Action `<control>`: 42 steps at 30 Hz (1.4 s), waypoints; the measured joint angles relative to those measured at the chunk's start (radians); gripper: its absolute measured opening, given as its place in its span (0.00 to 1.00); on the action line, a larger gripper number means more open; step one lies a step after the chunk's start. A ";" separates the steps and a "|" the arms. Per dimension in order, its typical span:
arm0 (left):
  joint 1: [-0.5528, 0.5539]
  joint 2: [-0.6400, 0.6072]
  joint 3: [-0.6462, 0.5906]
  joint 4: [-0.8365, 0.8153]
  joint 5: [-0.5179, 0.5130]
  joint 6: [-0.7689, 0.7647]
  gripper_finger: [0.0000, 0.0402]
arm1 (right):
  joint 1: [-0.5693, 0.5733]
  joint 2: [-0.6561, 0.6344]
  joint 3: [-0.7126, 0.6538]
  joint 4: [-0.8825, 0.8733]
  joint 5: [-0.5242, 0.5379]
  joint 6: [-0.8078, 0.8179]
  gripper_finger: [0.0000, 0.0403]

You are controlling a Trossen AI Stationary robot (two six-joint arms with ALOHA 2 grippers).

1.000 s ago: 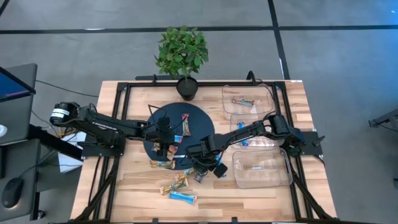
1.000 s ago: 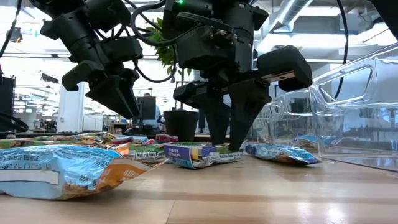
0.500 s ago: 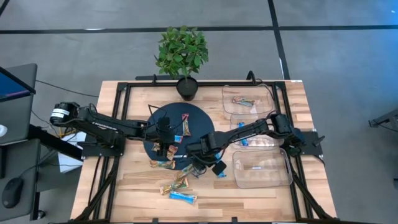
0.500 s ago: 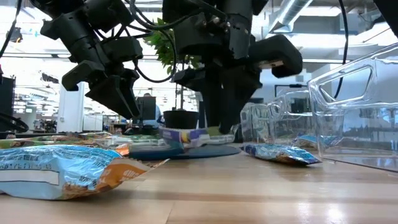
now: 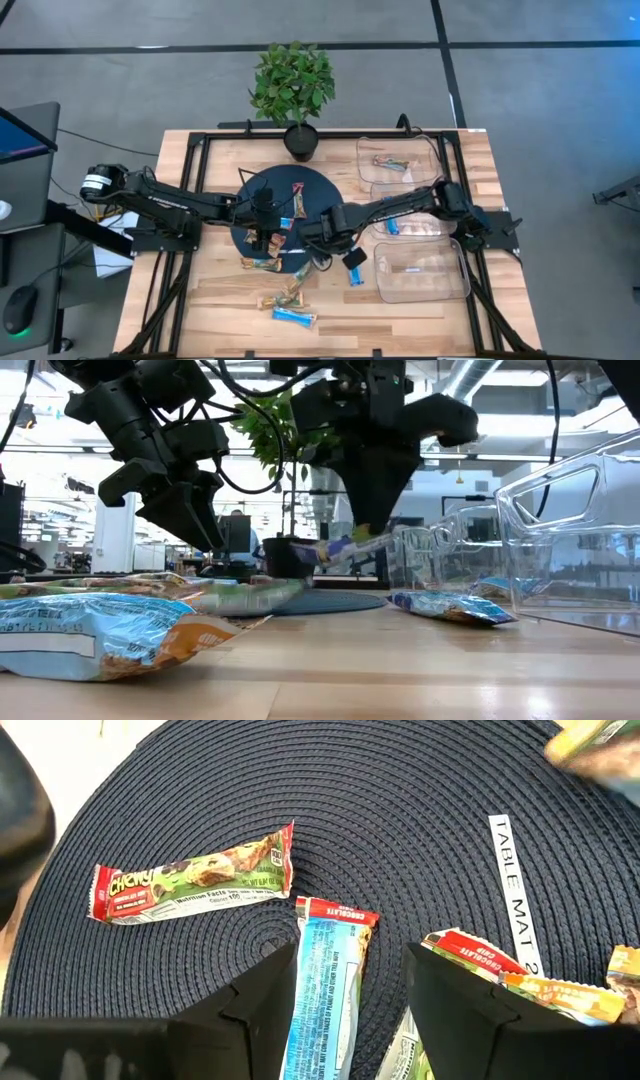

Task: Pick and place Granola Bars by type
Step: Put the blue granola bar into the middle transparent bin

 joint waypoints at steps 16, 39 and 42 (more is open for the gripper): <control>0.000 0.000 0.000 -0.001 0.000 -0.001 0.45 | -0.103 -0.060 0.112 -0.302 0.043 0.243 0.17; 0.000 0.000 0.000 -0.004 0.001 0.000 0.45 | -0.231 -0.628 -0.409 -0.109 0.071 0.372 0.13; 0.000 0.000 0.000 0.002 0.000 0.000 0.45 | -0.261 -0.707 -0.531 -0.077 0.071 0.400 0.13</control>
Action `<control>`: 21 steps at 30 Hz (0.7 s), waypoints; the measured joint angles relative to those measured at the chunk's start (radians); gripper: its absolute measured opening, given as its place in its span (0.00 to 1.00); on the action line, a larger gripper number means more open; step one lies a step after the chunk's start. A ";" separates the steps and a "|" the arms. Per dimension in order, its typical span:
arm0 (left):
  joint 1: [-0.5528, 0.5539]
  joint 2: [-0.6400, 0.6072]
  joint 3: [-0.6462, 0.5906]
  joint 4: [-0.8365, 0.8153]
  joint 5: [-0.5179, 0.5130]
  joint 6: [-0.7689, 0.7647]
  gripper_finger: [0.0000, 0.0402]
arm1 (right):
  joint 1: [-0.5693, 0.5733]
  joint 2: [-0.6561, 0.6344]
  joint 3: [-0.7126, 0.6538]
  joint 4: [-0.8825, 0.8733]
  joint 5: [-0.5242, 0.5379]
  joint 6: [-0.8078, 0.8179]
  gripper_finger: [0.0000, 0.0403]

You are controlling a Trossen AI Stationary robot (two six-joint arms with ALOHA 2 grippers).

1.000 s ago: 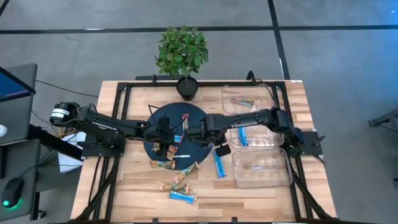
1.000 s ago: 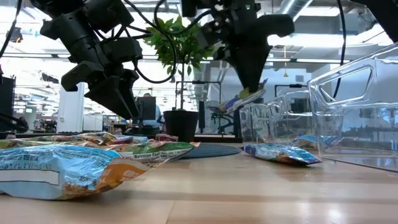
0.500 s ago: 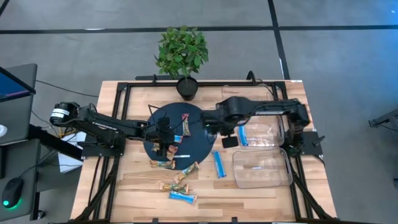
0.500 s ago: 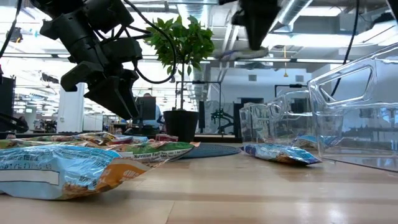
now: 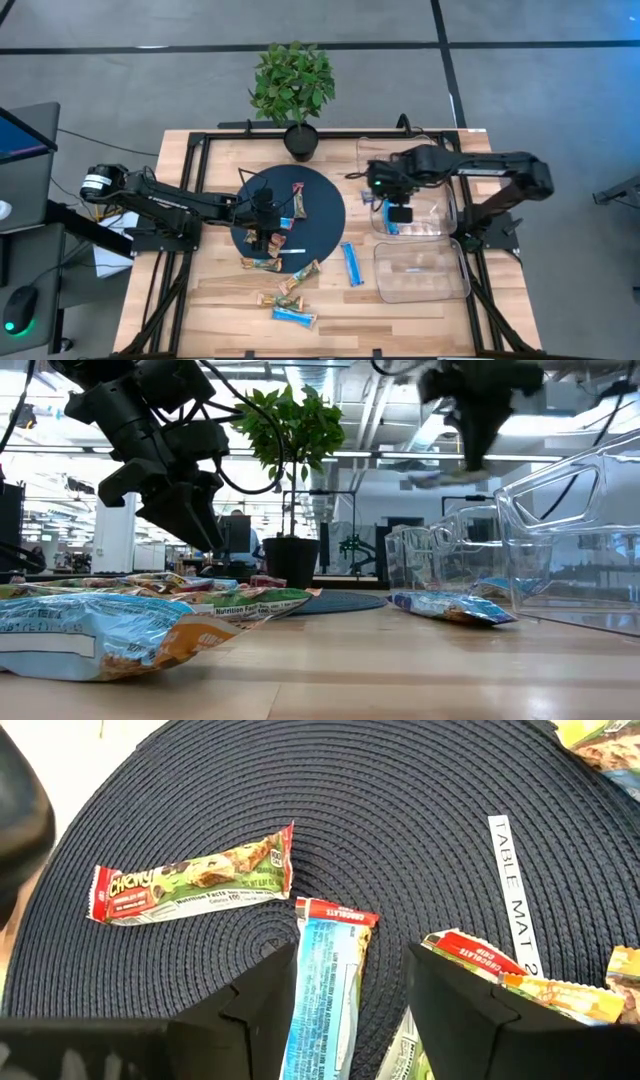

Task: Pick and place Granola Bars by type
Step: Put the blue granola bar into the middle transparent bin

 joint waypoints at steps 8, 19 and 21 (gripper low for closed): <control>0.000 0.000 0.000 0.007 0.000 0.006 0.45 | -0.022 -0.190 -0.292 0.154 -0.006 0.028 0.13; 0.000 0.000 0.000 0.027 0.000 0.017 0.45 | -0.042 -0.229 -0.461 0.289 -0.049 0.081 0.17; 0.000 0.000 0.000 0.027 0.000 0.017 0.45 | -0.056 -0.212 -0.469 0.291 -0.049 0.081 0.20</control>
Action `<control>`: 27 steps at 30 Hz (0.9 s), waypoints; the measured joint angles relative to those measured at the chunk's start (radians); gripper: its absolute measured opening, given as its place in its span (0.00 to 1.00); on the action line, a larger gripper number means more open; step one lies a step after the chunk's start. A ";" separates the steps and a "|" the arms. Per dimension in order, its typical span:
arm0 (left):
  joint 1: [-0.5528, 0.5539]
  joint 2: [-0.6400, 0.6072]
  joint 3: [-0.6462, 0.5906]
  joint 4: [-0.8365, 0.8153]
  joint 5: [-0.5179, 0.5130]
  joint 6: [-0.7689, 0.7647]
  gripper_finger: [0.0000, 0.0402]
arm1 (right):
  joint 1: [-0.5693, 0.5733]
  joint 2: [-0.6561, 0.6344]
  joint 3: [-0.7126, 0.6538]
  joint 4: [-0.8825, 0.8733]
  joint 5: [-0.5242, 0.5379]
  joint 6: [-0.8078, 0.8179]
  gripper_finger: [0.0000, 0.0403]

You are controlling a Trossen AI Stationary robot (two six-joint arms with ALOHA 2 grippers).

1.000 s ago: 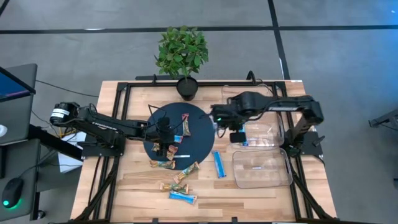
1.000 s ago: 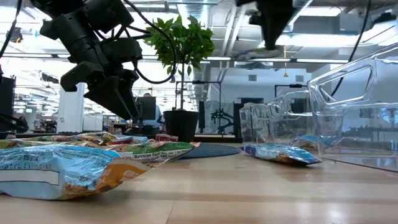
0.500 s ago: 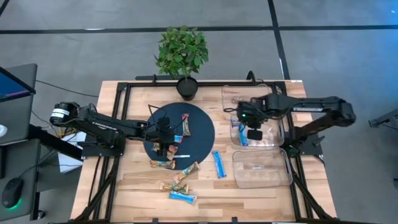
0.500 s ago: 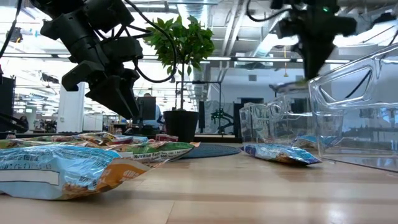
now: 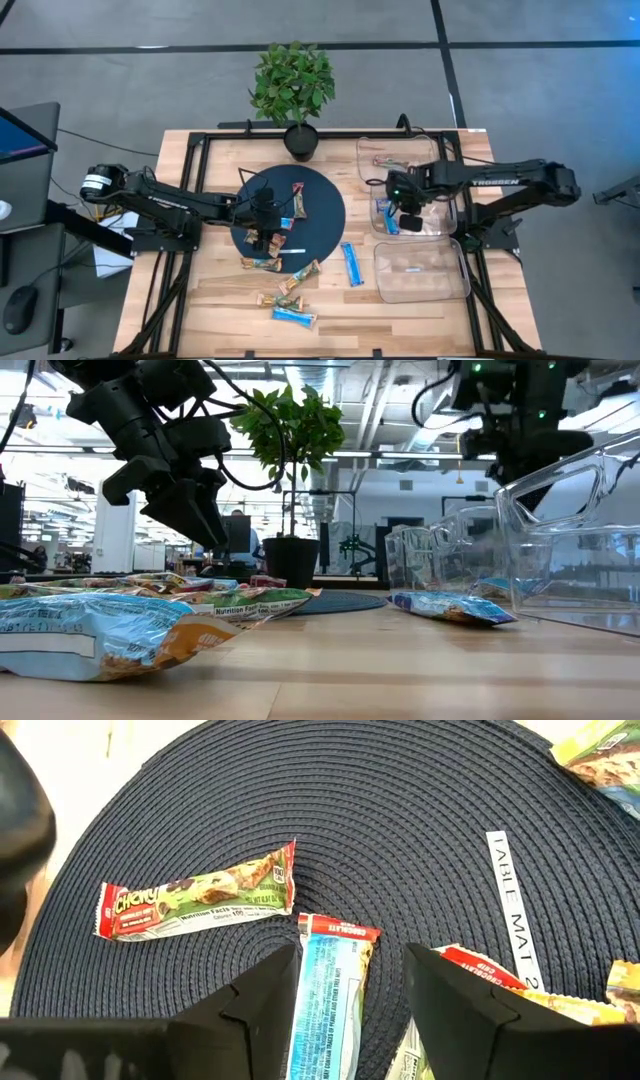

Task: Pick and place Granola Bars by type
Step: Put the blue granola bar into the middle transparent bin, then put the yellow granola bar into the bottom transparent bin

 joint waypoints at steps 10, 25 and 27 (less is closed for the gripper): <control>0.000 0.000 0.000 -0.002 -0.001 0.002 0.45 | -0.051 -0.005 0.026 -0.017 0.039 -0.017 0.45; 0.024 0.000 0.000 0.113 -0.127 0.020 0.45 | 0.182 -0.275 0.078 0.370 0.072 -0.191 0.43; 0.037 0.000 0.000 0.119 -0.132 0.019 0.45 | 0.228 -0.286 0.079 0.420 0.073 -0.185 0.43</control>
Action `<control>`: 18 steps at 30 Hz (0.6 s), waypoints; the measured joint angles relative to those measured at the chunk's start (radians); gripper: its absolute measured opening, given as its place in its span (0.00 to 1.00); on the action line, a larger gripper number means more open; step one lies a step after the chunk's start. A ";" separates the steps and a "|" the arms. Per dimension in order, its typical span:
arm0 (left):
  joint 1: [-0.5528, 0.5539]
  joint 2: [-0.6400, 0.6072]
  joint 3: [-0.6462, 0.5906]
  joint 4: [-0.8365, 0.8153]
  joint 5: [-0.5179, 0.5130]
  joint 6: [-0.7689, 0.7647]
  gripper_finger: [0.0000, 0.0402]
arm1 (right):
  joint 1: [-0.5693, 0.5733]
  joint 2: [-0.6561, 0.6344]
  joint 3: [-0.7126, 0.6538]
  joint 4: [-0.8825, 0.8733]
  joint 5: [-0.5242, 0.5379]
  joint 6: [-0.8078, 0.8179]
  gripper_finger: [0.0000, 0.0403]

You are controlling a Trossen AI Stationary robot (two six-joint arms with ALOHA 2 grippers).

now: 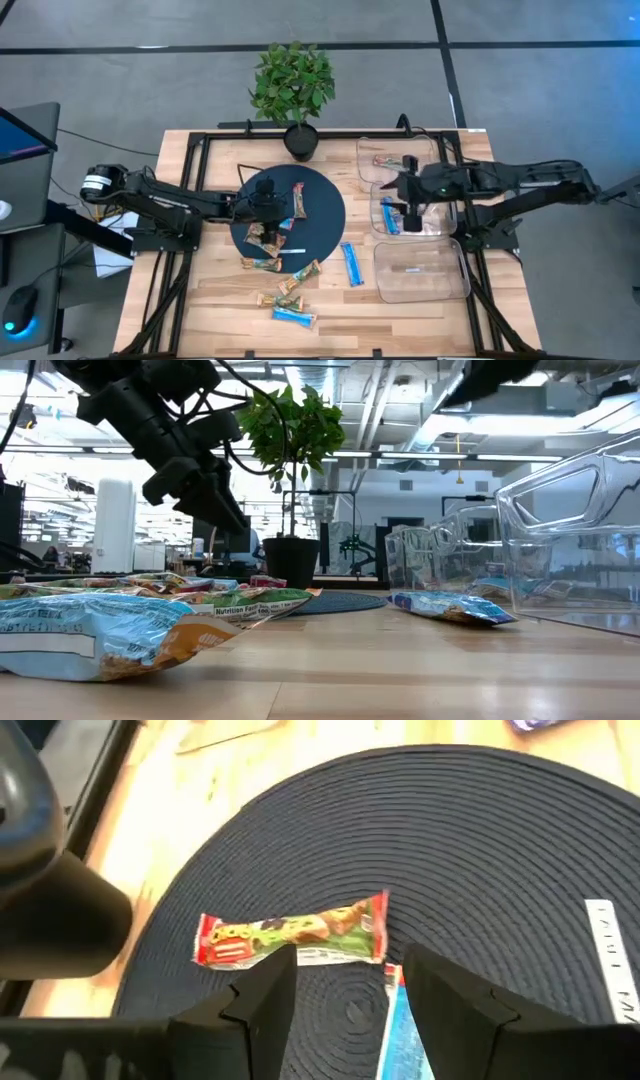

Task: Pick and place Granola Bars by type
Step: Put the yellow granola bar into the bottom transparent bin

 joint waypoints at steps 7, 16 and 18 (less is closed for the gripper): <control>0.069 0.000 0.000 -0.036 -0.033 0.027 0.45 | 0.131 0.017 0.000 0.086 0.059 0.021 0.41; 0.137 0.000 0.000 -0.139 0.317 0.079 0.45 | 0.205 0.063 -0.002 0.071 0.083 0.017 0.41; 0.137 0.000 0.000 -0.160 0.331 0.076 0.45 | 0.214 0.071 -0.002 0.070 0.084 0.017 0.41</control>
